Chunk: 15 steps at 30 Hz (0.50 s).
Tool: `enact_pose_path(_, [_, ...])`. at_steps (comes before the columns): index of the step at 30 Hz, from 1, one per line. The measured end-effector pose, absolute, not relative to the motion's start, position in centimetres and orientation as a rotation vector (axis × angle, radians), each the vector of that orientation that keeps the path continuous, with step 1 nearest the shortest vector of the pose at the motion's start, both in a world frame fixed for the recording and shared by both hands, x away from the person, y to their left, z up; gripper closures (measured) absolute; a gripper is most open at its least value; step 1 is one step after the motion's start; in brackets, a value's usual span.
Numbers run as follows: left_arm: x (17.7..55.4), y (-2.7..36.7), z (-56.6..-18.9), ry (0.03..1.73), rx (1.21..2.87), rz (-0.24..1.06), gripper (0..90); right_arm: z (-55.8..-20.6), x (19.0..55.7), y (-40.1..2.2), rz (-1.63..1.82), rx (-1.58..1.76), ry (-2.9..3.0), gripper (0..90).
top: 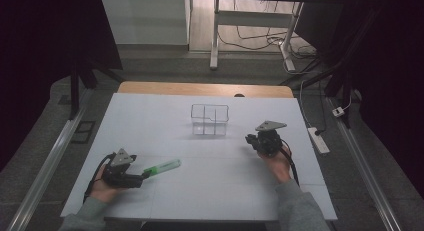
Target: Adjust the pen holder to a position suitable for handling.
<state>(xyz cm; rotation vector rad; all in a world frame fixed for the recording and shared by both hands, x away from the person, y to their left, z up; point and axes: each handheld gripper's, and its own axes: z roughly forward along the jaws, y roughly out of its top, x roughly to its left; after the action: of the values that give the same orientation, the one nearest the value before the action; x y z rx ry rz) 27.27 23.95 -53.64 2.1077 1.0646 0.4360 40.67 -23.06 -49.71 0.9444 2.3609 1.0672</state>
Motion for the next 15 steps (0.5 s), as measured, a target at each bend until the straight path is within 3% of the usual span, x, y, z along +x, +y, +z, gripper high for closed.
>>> enact_pose_path(8, [27.5, 23.9, -53.5, 1.057, 2.102, 0.434, 17.9, -49.1, 37.9, -24.9, 1.132, 0.954, 2.371, 55.6])
enact_pose_path(15, [27.4, 23.9, -53.2, 1.054, 2.096, 0.437, 18.2, -48.9, 35.8, -26.8, 1.165, 0.927, 2.356, 44.2])
